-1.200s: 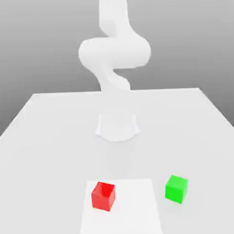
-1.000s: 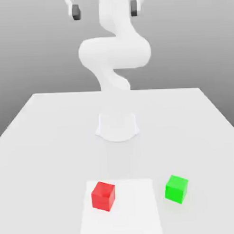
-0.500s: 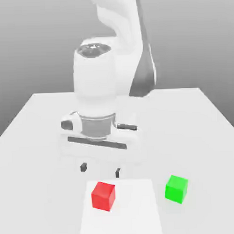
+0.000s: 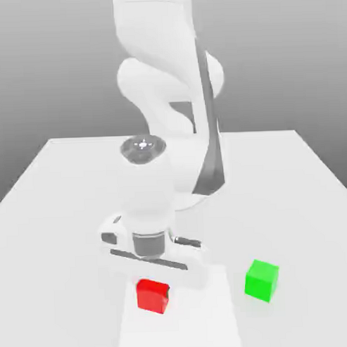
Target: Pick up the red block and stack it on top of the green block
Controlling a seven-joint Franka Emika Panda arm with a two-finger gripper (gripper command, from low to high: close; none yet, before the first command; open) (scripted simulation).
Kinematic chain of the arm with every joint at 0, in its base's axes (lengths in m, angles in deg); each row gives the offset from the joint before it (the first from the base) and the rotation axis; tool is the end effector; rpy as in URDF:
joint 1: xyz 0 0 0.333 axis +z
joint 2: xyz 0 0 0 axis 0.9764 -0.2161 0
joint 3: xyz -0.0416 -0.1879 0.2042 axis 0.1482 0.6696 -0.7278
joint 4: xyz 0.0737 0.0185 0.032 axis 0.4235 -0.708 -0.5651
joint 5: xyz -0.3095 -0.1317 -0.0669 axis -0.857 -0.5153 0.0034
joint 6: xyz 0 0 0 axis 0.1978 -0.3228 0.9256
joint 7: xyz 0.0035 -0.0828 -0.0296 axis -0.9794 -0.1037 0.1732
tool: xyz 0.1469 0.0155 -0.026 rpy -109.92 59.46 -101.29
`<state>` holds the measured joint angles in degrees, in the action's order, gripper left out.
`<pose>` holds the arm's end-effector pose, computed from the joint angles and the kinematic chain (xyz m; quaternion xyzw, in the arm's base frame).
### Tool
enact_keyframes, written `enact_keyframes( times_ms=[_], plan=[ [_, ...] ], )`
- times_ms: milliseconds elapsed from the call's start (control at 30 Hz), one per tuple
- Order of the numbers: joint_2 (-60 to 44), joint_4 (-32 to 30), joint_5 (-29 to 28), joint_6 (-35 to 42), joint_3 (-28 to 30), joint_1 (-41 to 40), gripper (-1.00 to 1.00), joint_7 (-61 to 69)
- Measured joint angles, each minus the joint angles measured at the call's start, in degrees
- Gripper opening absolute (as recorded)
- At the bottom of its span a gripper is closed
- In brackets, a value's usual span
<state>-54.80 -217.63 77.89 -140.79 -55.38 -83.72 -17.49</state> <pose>0.3753 -0.0416 0.1346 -0.8441 0.5362 -0.0003 0.0000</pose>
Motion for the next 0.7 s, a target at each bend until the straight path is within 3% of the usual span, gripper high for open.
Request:
enact_keyframes(
  times_ms=[133, 400, 600, 633, 700],
  plan=[
    [8.0, -1.2, -0.1, 6.8, -0.1, 0.0, -1.0, 0.0],
    [15.7, -1.3, 1.9, 14.3, -10.2, 19.4, -1.0, -1.7],
    [6.0, -0.8, -3.3, 5.2, -9.4, 20.8, -1.0, -5.8],
    [4.5, -0.8, -4.1, 3.8, -9.0, 21.1, 1.0, -6.4],
    [4.5, -0.8, -4.1, 3.8, -9.0, 21.1, 1.0, -6.4]
  ],
)
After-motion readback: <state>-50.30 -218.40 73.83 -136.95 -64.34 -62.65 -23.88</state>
